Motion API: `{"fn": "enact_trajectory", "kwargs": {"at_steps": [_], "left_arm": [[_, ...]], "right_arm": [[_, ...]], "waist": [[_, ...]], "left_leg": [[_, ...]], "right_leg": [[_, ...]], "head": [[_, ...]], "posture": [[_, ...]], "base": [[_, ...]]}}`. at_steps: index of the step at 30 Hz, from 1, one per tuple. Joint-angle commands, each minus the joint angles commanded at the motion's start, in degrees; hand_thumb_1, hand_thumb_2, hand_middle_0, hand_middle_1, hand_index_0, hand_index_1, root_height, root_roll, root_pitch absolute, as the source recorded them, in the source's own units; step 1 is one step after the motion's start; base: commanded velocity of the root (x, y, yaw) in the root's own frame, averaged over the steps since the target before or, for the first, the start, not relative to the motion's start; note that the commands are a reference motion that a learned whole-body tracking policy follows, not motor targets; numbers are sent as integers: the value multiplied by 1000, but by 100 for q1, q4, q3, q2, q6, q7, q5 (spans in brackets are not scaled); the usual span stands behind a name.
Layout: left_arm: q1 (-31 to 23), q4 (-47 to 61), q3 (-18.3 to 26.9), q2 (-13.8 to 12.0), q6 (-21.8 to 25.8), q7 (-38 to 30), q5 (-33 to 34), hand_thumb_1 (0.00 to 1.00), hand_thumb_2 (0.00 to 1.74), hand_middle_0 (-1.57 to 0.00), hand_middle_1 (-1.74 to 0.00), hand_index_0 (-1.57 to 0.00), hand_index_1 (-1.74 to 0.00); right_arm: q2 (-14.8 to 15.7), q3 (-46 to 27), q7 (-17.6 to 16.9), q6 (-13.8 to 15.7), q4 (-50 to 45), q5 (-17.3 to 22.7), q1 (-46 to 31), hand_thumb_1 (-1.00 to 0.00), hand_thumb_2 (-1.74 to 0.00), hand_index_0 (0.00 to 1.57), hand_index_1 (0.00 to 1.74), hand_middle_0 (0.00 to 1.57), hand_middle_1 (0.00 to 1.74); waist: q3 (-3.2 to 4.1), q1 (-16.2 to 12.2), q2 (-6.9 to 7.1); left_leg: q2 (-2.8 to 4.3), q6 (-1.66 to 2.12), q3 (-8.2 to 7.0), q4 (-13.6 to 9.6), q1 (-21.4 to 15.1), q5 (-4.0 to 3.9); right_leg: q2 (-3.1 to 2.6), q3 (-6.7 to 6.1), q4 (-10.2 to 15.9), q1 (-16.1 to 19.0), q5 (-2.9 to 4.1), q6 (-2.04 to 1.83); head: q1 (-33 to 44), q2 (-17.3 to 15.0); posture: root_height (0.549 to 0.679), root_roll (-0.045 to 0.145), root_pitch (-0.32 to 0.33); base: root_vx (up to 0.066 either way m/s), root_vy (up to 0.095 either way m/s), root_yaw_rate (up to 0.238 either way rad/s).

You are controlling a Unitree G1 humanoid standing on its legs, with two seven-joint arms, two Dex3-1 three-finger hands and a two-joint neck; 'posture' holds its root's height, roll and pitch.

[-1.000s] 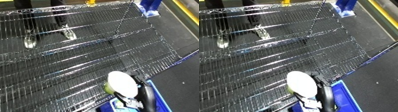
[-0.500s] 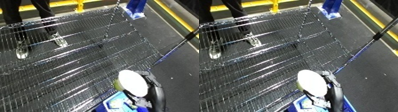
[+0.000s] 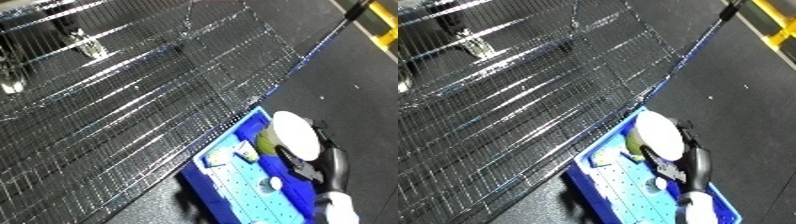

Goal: Pick up the object and place it into the box

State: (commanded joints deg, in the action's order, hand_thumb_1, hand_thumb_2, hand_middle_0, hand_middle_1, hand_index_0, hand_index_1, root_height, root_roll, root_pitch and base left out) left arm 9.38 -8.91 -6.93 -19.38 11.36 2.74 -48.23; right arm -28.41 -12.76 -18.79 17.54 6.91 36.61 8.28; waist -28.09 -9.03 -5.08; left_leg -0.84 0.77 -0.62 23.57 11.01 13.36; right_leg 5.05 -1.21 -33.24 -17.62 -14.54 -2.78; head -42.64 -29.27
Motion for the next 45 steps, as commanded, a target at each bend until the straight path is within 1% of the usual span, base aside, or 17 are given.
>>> {"fn": "enact_trajectory", "kwargs": {"at_steps": [3,7,10,15,22,28,33,37,40,45], "left_arm": [[37,-28,-23,25,20,-18,0,1000,1740,-1570,-1740,-1570,-1740],[81,-56,-72,44,51,-21,-20,1000,1740,-1570,-1740,-1570,-1740],[104,-76,-100,43,67,-18,-50,1000,1740,-1570,-1740,-1570,-1740],[137,-108,-119,34,61,-47,-78,1000,1740,-1570,-1740,-1570,-1740],[130,-126,-116,24,16,-36,-70,1000,1740,-1570,-1740,-1570,-1740],[122,-154,-140,26,6,1,-91,1000,1740,-1570,-1740,-1570,-1740],[103,-162,-158,34,-5,29,-96,1000,1740,-1570,-1740,-1570,-1740],[78,-139,-174,43,-21,29,-95,1000,1740,-1570,-1740,-1570,-1740],[49,-116,-184,46,-58,54,-130,1000,1740,-1570,-1740,-1570,-1740],[-4,-75,-199,76,-77,78,-171,1000,1740,-1570,-1740,-1570,-1740]], "right_arm": [[-8,-50,-30,51,169,115,-63,-950,-1653,1492,1653,1492,1653],[-34,-85,-2,217,449,386,-69,-750,-1305,1178,1305,1178,1305],[-66,-116,48,319,636,496,-54,-600,-1044,942,1044,942,1044],[-99,-155,49,358,828,588,-52,-350,-609,549,609,549,609],[-81,-205,70,442,1099,780,-93,0,0,0,0,0,0],[-103,-266,100,444,1221,835,-113,0,0,0,0,0,0],[-113,-259,125,405,1229,711,-162,0,0,0,0,0,0],[-110,-215,246,346,1141,679,-194,0,0,0,0,0,0],[-105,-174,295,324,1027,535,-227,0,0,0,0,0,0],[-63,-36,488,285,657,261,-235,0,0,0,0,0,0]], "waist": [[-17,-59,-40],[-34,-100,-93],[-46,-112,-123],[-47,-129,-146],[-44,-134,-172],[-45,-156,-217],[-53,-172,-240],[-59,-180,-247],[-60,-179,-247],[-52,-143,-200]], "left_leg": [[-20,1,-38,-12,-22,7],[-42,2,-70,-41,-34,2],[-55,6,-76,-51,-33,-6],[-66,8,-75,-47,-29,-8],[-78,9,-54,-58,-28,-32],[-95,17,-44,-44,-24,-44],[-101,22,-39,-12,-18,-50],[-98,31,-29,11,-1,-57],[-94,38,-18,7,-6,-70],[-72,41,14,-42,-23,-107]], "right_leg": [[-1,-32,33,-11,18,-3],[1,-53,84,-26,43,-7],[3,-49,102,-34,55,-5],[-7,-50,87,-49,51,6],[-15,-38,48,-74,44,29],[-11,-30,7,-92,28,50],[-18,-36,-46,-110,9,69],[-23,-36,-88,-127,-14,85],[-26,-37,-104,-125,-27,94],[-57,-31,-100,-93,-53,105]], "head": [[-60,46],[-197,135],[-272,155],[-376,196],[-495,264],[-541,251],[-528,250],[-485,210],[-409,188],[-118,179]], "posture": [[664,71,38],[664,74,41],[665,75,42],[665,76,43],[664,77,44],[664,80,43],[664,83,41],[663,85,41],[663,86,40],[663,84,37]], "base": [[-29,46,-54],[-36,27,-34],[-26,9,-13],[-8,-1,-3],[1,-15,4],[13,-3,-9],[27,-5,-3],[25,-5,1],[25,3,17],[26,-5,44]]}}
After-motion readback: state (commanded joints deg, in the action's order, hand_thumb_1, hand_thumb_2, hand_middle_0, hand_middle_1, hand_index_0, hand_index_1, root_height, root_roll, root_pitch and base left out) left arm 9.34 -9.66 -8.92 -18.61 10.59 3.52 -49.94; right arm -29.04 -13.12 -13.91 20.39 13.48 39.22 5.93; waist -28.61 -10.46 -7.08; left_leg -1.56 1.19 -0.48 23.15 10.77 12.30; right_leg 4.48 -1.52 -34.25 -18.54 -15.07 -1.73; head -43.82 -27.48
